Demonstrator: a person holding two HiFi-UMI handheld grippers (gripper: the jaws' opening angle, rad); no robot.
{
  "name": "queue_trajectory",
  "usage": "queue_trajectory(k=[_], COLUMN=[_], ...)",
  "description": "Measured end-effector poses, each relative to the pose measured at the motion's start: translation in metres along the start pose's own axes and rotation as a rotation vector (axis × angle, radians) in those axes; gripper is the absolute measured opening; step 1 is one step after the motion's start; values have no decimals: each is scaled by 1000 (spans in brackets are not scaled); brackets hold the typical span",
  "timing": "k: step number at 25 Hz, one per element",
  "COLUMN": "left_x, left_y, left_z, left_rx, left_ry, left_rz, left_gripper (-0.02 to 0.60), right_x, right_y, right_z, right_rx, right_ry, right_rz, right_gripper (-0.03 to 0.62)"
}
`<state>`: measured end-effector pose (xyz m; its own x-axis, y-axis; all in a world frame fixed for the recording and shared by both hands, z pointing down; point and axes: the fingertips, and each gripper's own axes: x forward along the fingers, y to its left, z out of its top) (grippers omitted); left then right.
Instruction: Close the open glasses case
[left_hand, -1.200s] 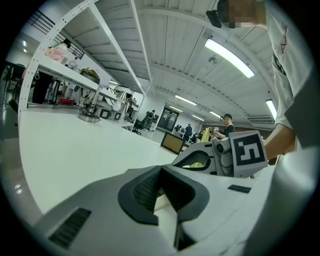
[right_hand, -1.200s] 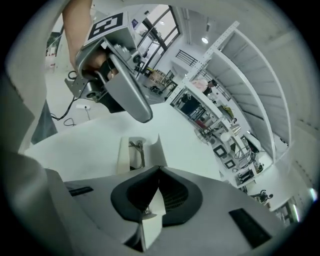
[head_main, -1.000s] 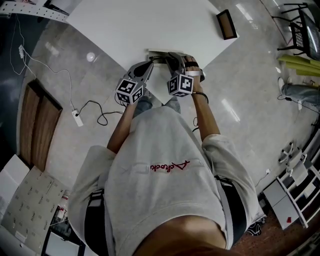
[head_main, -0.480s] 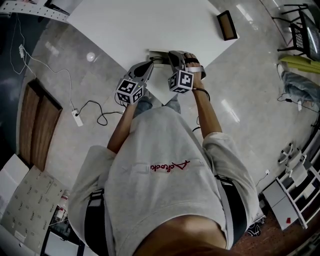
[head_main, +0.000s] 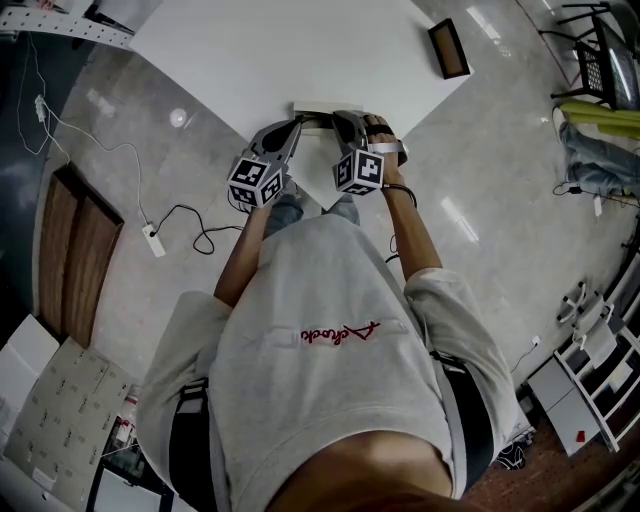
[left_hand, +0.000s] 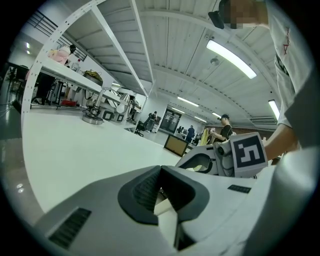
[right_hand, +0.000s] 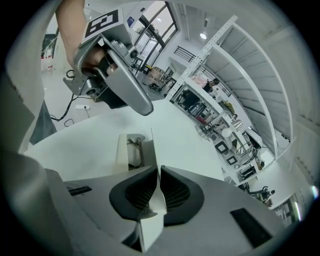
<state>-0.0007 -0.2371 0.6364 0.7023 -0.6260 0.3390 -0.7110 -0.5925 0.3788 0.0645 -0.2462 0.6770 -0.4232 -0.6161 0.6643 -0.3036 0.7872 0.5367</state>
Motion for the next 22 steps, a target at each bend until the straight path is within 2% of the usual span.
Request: queue_trajectory(k=[5,11,19,22], left_x=[-2,0,0,0], left_y=[3,-5,-7,-7], left_z=[1,-2,-2,-1], left_rx=[4,3,7,10], left_ry=[-1,9,9,6], left_rz=[2,-9,-13,-16], left_gripper=[28,28,28,28], right_x=[-8,-4,-3,-3], right_y=[23,63,64,63], right_z=[-2,-16,-18,-13], right_rx=[39,86,97,134], right_ry=[-2,44,44,27], right_rz=[26,126,131,143], right_gripper=[46,47,46,46])
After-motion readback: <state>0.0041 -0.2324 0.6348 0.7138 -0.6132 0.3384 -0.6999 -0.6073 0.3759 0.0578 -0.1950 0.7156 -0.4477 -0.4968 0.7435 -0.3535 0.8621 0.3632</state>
